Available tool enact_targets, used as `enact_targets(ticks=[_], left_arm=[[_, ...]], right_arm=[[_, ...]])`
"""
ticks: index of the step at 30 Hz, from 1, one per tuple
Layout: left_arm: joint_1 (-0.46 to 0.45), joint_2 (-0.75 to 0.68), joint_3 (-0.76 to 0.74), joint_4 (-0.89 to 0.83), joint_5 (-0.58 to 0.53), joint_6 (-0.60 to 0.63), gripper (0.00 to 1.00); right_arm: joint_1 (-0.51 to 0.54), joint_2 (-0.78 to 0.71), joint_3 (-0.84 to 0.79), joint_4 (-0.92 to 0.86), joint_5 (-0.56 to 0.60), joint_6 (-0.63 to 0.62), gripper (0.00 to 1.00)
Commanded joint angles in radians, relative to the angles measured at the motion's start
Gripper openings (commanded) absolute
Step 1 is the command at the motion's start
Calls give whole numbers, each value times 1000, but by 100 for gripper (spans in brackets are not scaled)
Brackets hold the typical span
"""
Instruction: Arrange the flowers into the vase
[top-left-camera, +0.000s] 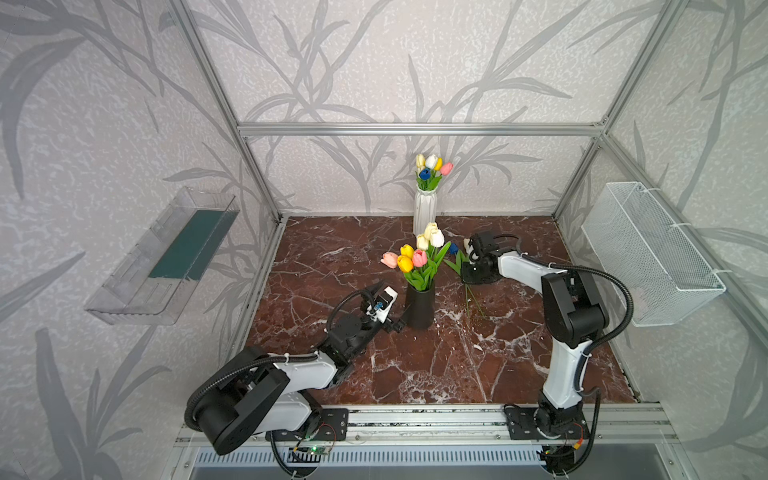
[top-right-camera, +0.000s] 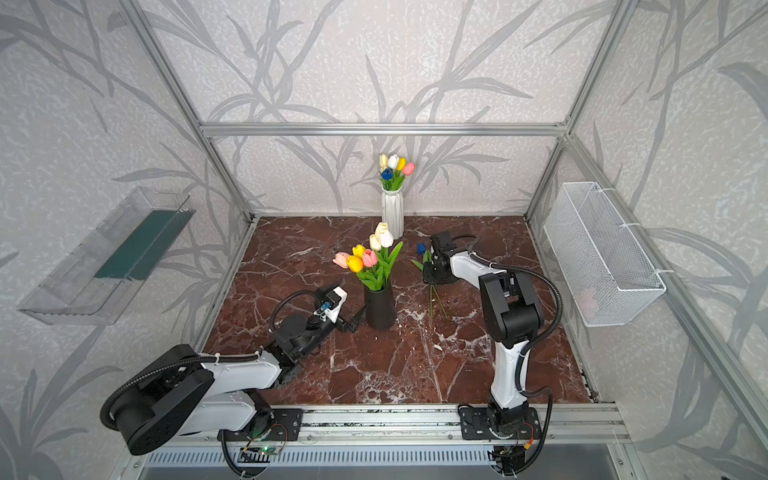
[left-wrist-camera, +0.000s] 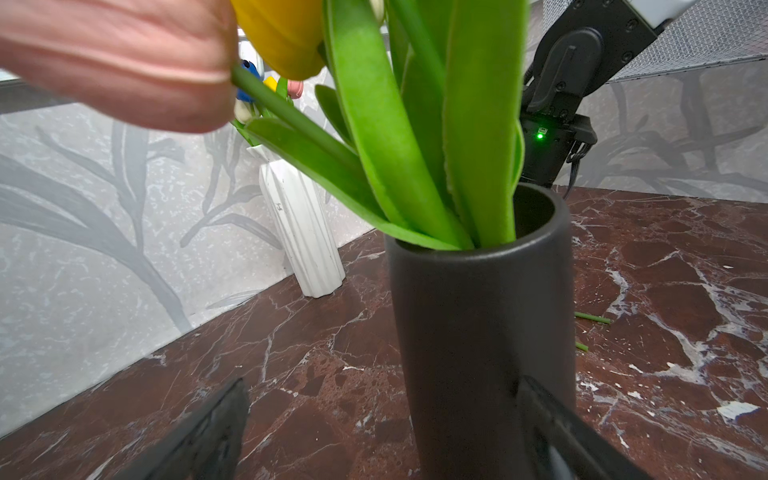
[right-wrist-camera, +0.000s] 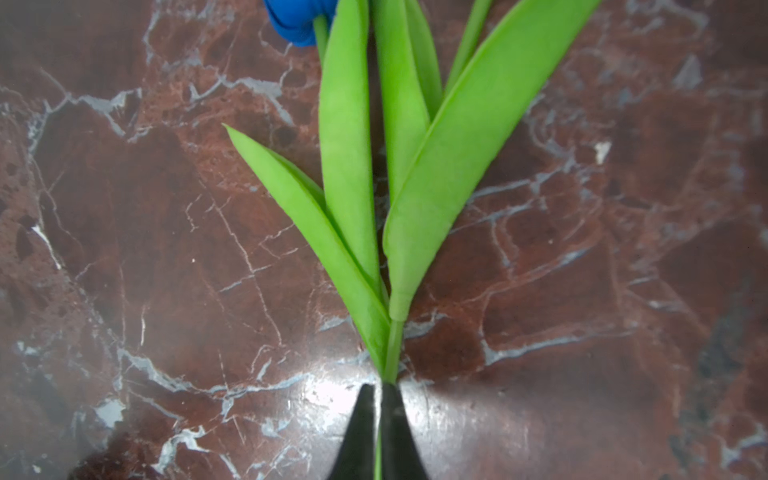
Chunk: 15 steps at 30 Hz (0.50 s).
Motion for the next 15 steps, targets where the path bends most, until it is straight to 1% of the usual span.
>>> enact_targets(ticks=[1, 7, 9, 12, 14, 15], left_arm=[[3, 2, 4, 24, -9, 10, 99], [4, 6, 5, 28, -9, 15, 99], [3, 2, 6, 27, -13, 19, 99], [2, -5, 6, 19, -12, 22, 100], [4, -7, 6, 14, -14, 24, 100], [4, -11, 6, 12, -15, 24, 99]], right_arm=[[1, 8, 33, -13, 0, 8, 20], [0, 40, 45, -19, 17, 8, 15], [0, 54, 52, -21, 24, 4, 12], [0, 69, 62, -30, 31, 1, 12], [0, 69, 62, -26, 26, 0, 5], [0, 65, 60, -26, 26, 1, 3]])
